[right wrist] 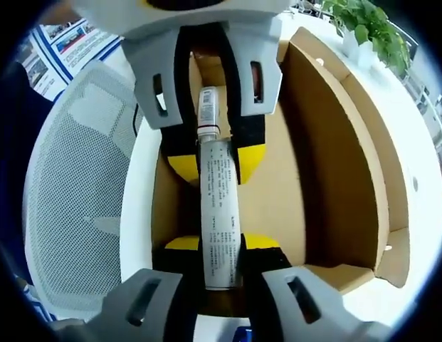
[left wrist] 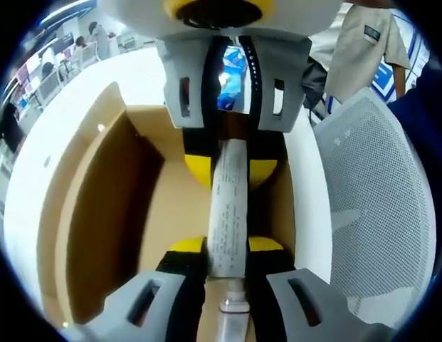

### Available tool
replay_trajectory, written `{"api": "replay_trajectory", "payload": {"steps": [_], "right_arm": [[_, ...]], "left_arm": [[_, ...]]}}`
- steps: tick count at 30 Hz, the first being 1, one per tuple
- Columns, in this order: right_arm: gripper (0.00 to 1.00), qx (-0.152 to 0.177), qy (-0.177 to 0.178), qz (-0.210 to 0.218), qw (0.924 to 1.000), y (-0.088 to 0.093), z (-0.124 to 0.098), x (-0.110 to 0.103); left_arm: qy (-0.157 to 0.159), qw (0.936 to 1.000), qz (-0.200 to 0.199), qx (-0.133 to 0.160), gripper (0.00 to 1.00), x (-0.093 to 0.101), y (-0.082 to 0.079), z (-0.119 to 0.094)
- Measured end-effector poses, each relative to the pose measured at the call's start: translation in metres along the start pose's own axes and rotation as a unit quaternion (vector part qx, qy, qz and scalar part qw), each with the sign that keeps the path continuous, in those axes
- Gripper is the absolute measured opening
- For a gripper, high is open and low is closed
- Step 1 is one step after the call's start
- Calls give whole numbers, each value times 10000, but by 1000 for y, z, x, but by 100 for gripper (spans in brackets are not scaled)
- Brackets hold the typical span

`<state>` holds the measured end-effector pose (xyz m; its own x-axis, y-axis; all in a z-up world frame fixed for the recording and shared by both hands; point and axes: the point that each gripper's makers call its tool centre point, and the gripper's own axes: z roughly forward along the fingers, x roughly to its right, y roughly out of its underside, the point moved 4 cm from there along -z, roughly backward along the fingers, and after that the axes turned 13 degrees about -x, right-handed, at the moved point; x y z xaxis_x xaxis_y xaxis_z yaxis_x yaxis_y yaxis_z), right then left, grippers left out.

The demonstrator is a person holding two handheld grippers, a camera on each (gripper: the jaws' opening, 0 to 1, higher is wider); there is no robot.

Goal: Operate the shoe box by opening the lid, removing the specified soft item, and placing it in the target area until the item is outside and the box remains undamaged.

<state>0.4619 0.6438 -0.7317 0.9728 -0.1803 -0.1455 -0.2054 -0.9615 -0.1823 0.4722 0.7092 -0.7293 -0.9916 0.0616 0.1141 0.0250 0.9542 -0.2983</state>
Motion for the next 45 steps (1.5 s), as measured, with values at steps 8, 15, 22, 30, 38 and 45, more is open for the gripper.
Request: {"api": "replay_trajectory", "payload": {"steps": [8,15,22,30,38,45], "right_arm": [[17,103,50,-15,9999,-5,-16,-2],[17,206,109,-58,9997,-10,-34,-5],[17,318,230,-115,9992,-17,-54,-10],[17,461,339,-145,9983,-21,-80,-23],[17,508,419,-175,9977,-21,-104,-34],[17,543,482,-116,9973,-7,-124,-41]], "left_arm": [[-65,9998,-1,180,17,3,-1,-15],[-254,9993,60,279,17,6,-6,-36],[-398,9986,115,326,17,10,-10,-59],[-527,9978,196,356,17,21,-18,-84],[-567,9973,256,391,17,32,-29,-105],[-607,9966,384,412,17,39,-49,-117]]}}
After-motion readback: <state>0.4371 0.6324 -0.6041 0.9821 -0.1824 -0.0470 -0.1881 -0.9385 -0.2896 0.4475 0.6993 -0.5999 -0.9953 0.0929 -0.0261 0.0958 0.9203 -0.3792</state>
